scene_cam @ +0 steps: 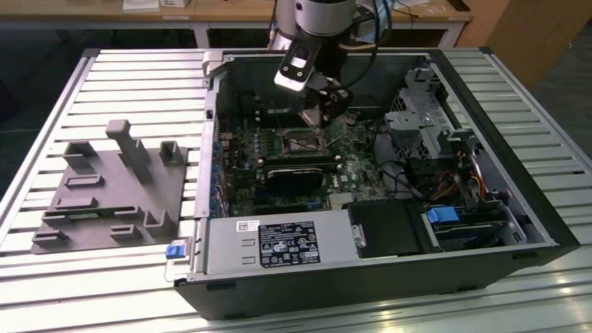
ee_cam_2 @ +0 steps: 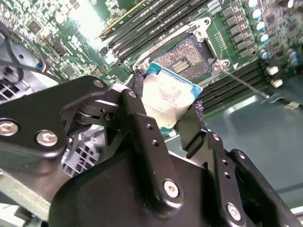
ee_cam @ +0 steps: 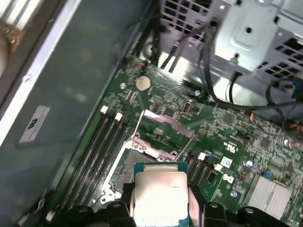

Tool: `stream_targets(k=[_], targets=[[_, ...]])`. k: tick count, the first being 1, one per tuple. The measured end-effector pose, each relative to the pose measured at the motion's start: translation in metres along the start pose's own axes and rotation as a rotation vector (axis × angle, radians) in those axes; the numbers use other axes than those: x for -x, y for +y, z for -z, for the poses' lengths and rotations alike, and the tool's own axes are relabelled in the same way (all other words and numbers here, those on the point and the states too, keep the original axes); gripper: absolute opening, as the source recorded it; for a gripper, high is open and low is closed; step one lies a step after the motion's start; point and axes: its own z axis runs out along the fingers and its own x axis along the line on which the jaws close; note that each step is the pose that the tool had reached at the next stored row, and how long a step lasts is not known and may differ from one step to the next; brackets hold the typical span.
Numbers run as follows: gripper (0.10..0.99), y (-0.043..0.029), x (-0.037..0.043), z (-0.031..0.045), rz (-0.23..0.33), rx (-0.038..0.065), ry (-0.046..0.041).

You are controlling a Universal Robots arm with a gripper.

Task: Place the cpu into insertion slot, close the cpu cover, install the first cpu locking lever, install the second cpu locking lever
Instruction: 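Place the cpu into insertion slot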

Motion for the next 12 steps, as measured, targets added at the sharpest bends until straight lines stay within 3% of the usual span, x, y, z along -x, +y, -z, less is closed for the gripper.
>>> stream_targets(k=[12], targets=[[0.537,-0.0005,0.0001,-0.0055,-0.213,0.003,-0.0193]])
